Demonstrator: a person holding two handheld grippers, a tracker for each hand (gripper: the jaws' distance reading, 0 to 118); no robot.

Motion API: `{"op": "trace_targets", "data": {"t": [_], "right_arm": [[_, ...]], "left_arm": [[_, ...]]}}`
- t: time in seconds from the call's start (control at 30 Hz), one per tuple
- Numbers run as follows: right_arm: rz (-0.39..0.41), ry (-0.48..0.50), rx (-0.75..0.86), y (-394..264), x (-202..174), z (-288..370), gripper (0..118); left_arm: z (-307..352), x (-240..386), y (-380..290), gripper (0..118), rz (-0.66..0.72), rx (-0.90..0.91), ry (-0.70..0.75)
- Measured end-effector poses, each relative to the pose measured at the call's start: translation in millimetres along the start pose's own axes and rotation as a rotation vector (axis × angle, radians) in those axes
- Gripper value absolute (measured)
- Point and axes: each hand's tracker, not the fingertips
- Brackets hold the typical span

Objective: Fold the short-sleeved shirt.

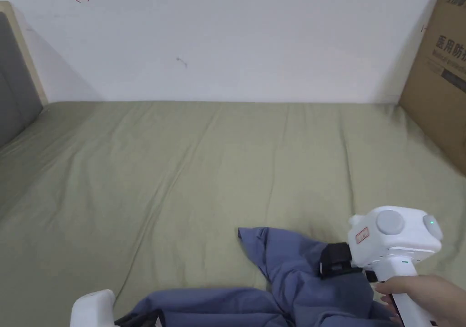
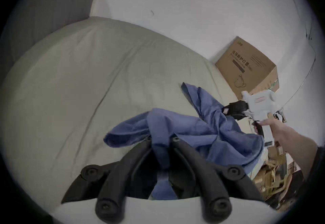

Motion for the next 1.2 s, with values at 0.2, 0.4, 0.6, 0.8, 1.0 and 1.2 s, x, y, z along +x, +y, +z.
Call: {"op": "trace_targets", "data": {"t": [0.2,0.4,0.6,0.8,1.0,1.2], "right_arm": [[0.052,-0.038,0.291,-27.6,5.7,52.7,4],[-0.073,0.13,0.519,-67.2,41.6,182.7,4],[0.064,0.054,0.721,-96.2,21.7,314.4,4],[0.064,-0.031,0.9,-78.7,8.6,413.1,4],[0.07,-0.053,1.023,-38.8,-9.1,479.7,4],[0.028,-0.091,1.135,23.6,-30.9,513.7,4]], "left_arm": [[17.3,-10.5,-0.7,9,-0.014,0.008,0.017],[72.2,-18.5,46.3,9,-0.104,0.175,0.07],[135.9,37.3,130.6,9,-0.324,0.285,-0.021],[176.2,96.1,217.5,9,-0.341,0.387,-0.065],[184.6,120.1,284.5,9,-0.348,0.475,-0.032],[163.3,125.7,332.3,9,-0.271,0.553,-0.052]]}}
